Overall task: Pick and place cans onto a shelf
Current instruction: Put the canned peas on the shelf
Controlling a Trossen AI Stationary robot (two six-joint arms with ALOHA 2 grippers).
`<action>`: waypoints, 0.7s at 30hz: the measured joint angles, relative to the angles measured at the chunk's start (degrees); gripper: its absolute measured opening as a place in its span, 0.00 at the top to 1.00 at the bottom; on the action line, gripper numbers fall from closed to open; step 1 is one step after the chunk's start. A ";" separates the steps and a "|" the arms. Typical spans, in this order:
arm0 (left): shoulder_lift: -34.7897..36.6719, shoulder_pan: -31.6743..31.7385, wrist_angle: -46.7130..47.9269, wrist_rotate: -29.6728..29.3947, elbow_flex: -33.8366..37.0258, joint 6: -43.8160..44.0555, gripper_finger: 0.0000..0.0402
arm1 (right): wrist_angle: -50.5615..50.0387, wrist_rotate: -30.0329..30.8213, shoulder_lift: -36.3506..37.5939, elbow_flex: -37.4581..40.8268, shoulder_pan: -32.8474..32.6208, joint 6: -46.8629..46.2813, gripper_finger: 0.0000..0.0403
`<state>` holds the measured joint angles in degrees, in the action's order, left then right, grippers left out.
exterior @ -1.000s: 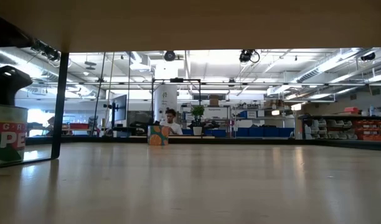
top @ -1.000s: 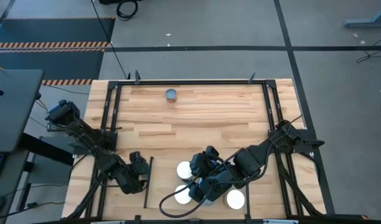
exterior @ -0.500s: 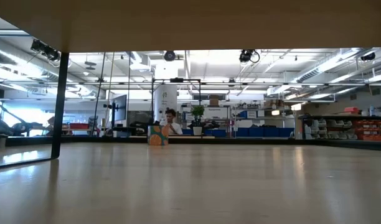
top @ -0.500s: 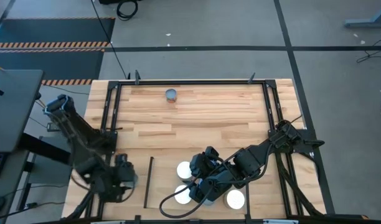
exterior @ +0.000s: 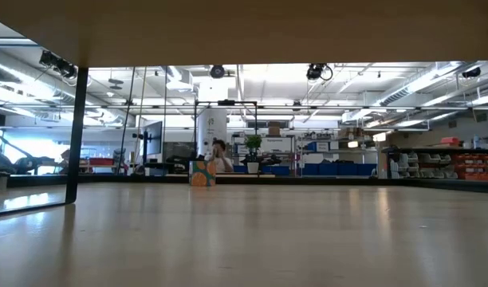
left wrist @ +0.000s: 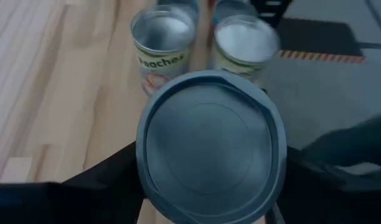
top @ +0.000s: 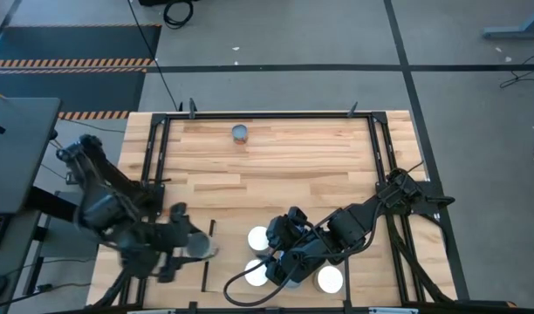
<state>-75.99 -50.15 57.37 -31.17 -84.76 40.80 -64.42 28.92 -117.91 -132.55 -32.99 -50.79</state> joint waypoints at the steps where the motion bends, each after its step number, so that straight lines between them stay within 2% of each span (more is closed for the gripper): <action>1: -0.98 1.29 -1.14 0.34 0.31 -0.81 0.29 | 0.01 -0.22 0.00 0.00 -0.02 -0.27 0.14; 10: -9.36 7.71 -1.75 2.71 0.67 -5.56 0.29 | 0.04 -3.15 0.00 0.00 -1.13 -3.19 0.14; 21: -13.70 11.51 -1.94 6.84 0.67 -7.59 0.28 | 0.04 -3.67 0.00 0.00 -3.25 -3.66 0.14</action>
<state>-89.69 -38.64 55.43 -24.33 -84.09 33.21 -64.38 25.26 -117.91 -132.55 -36.25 -54.45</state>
